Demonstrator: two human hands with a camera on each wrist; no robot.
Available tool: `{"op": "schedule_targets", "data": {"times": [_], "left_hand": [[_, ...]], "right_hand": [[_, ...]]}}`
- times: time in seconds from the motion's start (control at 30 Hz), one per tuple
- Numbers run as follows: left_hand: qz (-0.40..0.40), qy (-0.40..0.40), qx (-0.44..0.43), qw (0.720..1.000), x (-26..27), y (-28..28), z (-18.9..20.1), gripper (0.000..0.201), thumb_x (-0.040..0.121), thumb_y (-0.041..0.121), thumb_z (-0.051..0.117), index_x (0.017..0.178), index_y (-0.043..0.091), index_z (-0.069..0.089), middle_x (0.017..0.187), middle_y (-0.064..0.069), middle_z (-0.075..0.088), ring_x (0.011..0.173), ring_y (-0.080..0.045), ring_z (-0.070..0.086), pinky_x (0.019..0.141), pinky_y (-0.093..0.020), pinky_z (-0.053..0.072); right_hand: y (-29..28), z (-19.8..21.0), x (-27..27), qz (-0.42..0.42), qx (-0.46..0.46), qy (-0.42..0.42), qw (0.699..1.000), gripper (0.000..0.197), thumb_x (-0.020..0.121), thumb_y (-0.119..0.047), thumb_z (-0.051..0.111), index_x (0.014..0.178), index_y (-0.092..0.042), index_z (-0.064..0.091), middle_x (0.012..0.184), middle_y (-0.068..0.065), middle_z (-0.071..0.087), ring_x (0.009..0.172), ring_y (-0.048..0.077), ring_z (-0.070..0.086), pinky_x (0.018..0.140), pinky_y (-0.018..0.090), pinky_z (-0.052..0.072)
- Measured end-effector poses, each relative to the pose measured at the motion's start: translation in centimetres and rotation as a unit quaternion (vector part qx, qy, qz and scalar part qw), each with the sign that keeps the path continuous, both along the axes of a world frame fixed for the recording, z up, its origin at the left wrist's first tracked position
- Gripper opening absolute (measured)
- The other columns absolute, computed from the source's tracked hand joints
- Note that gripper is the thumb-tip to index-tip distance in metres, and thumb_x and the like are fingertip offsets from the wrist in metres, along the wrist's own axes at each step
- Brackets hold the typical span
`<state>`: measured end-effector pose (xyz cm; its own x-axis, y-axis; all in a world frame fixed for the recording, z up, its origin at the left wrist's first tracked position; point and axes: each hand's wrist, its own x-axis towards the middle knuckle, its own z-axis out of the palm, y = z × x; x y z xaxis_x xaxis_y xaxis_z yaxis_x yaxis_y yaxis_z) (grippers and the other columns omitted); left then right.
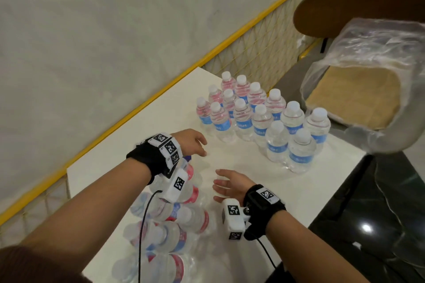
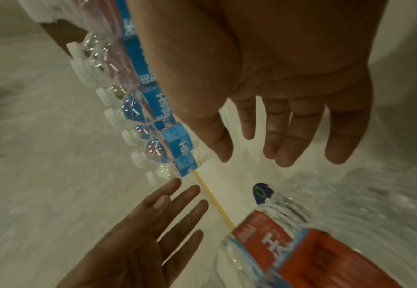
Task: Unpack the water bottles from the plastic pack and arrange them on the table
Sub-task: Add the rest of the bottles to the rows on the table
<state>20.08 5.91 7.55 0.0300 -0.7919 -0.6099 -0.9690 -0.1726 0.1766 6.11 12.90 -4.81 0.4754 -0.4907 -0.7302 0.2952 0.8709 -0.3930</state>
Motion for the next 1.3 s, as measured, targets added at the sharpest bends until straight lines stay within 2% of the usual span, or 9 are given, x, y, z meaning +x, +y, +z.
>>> {"op": "schedule_targets", "data": {"times": [0.27, 0.43, 0.57, 0.63, 0.8, 0.9, 1.0, 1.1, 1.3], "left_hand": [[-0.077, -0.068, 0.024, 0.994, 0.7, 5.1, 1.1, 0.044, 0.08, 0.027, 0.071, 0.12, 0.015, 0.06, 0.115, -0.002, 0.066, 0.098, -0.017, 0.059, 0.09, -0.028, 0.045], [-0.12, -0.148, 0.021, 0.981, 0.7, 7.0, 1.0, 0.042, 0.079, 0.035, 0.071, 0.116, 0.019, 0.06, 0.113, 0.0, 0.059, 0.099, -0.019, 0.056, 0.08, -0.025, 0.04], [-0.128, -0.205, 0.041, 0.97, 1.3, 8.2, 0.7, 0.046, 0.078, 0.038, 0.071, 0.114, 0.012, 0.06, 0.095, 0.001, 0.052, 0.074, -0.015, 0.052, 0.068, -0.023, 0.041], [-0.112, -0.196, 0.053, 0.973, 1.6, 8.2, 0.3, 0.049, 0.077, 0.034, 0.073, 0.118, 0.011, 0.058, 0.093, 0.001, 0.054, 0.06, -0.01, 0.053, 0.053, -0.021, 0.041], [-0.072, -0.158, 0.052, 0.983, 1.4, 7.7, 0.8, 0.057, 0.077, 0.026, 0.076, 0.127, 0.011, 0.056, 0.116, -0.006, 0.063, 0.088, -0.023, 0.069, 0.057, -0.024, 0.052], [-0.049, -0.116, 0.046, 0.991, 0.5, 7.3, 1.1, 0.063, 0.077, 0.026, 0.076, 0.133, 0.009, 0.052, 0.119, -0.009, 0.066, 0.079, -0.022, 0.07, 0.076, -0.03, 0.057], [-0.023, -0.071, 0.032, 0.997, -0.2, 6.5, 0.8, 0.064, 0.076, 0.024, 0.077, 0.133, 0.008, 0.052, 0.11, -0.011, 0.069, 0.071, -0.022, 0.07, 0.075, -0.03, 0.057], [-0.027, -0.051, 0.009, 0.998, -1.5, 5.7, 0.6, 0.063, 0.076, 0.025, 0.077, 0.132, 0.011, 0.053, 0.111, -0.008, 0.068, 0.071, -0.019, 0.069, 0.071, -0.027, 0.054], [0.058, 0.07, -0.032, 0.995, -4.7, 3.6, -0.2, 0.051, 0.079, 0.014, 0.073, 0.127, 0.013, 0.056, 0.113, -0.014, 0.062, 0.083, -0.033, 0.07, 0.079, -0.039, 0.059]], "right_hand": [[5.6, -1.8, 0.6, 0.03, 0.075, -0.003, 0.997, 0.03, 0.09, -0.03, 0.062, 0.099, -0.006, 0.046, 0.081, 0.012, 0.051, 0.042, 0.022, 0.059, 0.064, 0.04, 0.052], [9.0, -3.0, 1.4, 0.098, 0.164, -0.072, 0.979, 0.052, 0.082, -0.045, 0.067, 0.094, 0.003, 0.049, 0.087, 0.025, 0.062, 0.06, 0.034, 0.069, 0.056, 0.049, 0.057], [10.9, -3.6, 3.1, 0.079, 0.109, -0.233, 0.963, 0.064, 0.086, -0.043, 0.064, 0.133, -0.002, 0.049, 0.132, 0.027, 0.053, 0.122, 0.039, 0.053, 0.106, 0.051, 0.039], [11.0, -3.1, 3.4, 0.042, 0.08, -0.239, 0.967, 0.061, 0.09, -0.041, 0.058, 0.14, -0.007, 0.044, 0.146, 0.02, 0.039, 0.133, 0.033, 0.042, 0.115, 0.048, 0.027], [10.0, -2.1, 1.8, -0.014, 0.123, -0.187, 0.975, 0.035, 0.094, -0.025, 0.055, 0.108, 0.004, 0.068, 0.133, 0.019, 0.053, 0.122, 0.031, 0.053, 0.094, 0.043, 0.049], [9.0, -1.4, 1.3, 0.005, 0.083, -0.187, 0.979, 0.041, 0.081, -0.022, 0.073, 0.113, 0.003, 0.065, 0.116, 0.018, 0.063, 0.108, 0.028, 0.062, 0.085, 0.039, 0.056], [8.2, -0.7, 0.6, -0.005, 0.137, -0.229, 0.964, 0.035, 0.059, -0.009, 0.085, 0.087, 0.008, 0.073, 0.09, 0.023, 0.07, 0.091, 0.03, 0.065, 0.072, 0.039, 0.058], [6.9, -0.9, -0.4, -0.055, 0.192, -0.232, 0.952, 0.047, 0.057, -0.003, 0.082, 0.101, 0.005, 0.066, 0.091, 0.02, 0.068, 0.09, 0.029, 0.064, 0.071, 0.038, 0.057], [3.5, -0.7, -3.7, -0.088, 0.166, -0.218, 0.958, 0.037, 0.091, -0.035, 0.06, 0.108, -0.002, 0.06, 0.082, 0.021, 0.071, 0.064, 0.033, 0.07, 0.053, 0.041, 0.059]]}}
